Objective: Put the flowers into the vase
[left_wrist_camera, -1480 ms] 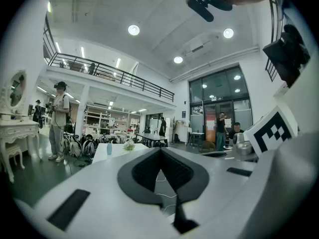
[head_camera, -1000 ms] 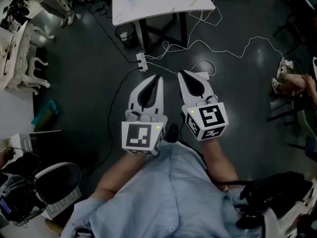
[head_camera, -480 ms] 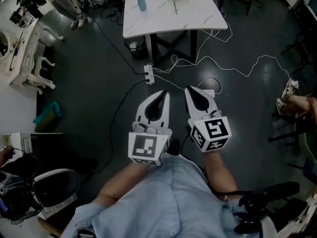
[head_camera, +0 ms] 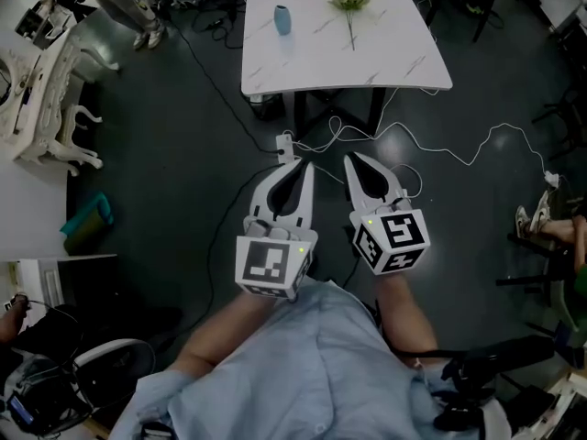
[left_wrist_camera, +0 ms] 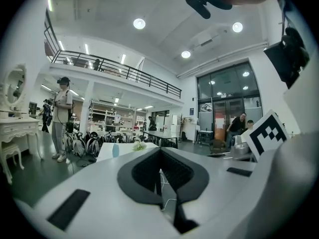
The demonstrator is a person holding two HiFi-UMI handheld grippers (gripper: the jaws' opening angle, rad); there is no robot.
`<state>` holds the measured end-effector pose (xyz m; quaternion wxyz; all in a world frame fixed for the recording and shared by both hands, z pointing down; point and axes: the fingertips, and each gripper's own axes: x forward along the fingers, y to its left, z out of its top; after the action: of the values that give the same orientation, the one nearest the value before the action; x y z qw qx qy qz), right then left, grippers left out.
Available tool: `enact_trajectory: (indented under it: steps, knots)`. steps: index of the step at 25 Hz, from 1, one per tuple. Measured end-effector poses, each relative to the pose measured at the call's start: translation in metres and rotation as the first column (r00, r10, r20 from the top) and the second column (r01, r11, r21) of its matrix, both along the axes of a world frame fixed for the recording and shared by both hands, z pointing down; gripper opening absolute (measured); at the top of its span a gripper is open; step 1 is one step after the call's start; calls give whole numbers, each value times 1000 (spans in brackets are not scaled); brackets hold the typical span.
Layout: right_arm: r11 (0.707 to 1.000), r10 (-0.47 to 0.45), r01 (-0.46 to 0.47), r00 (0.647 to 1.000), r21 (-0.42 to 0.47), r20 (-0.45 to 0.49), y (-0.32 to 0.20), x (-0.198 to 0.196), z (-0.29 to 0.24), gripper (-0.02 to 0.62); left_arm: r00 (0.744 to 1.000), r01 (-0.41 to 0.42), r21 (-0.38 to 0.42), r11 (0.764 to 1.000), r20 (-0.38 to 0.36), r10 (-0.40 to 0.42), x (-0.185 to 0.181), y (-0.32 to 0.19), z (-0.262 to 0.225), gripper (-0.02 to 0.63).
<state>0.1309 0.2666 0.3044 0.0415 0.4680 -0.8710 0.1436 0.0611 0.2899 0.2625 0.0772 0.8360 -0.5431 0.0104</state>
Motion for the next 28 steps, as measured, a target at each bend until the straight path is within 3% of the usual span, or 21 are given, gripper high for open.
enact_trajectory:
  steps: [8,17,23,28]
  knots:
    - [998,51,-50,998,26,-45,-84,-11,-16,3,998,-38,30,999,-41,39,-19,-84,-11,5]
    - [995,100,-99,993,34,-54,-156,13,-24,2,997,-61,1,998,-37,61,-9,-146,-3,5]
    - [993,121,-120,992,18,-38,-225,40,-7,2,999,-54,-16,998,-6,54,9,-211,10,5]
    - [994,113,-113,993,-6,-32,-296,68,5,2,997,-73,-27,997,25,73,45,-274,11,5]
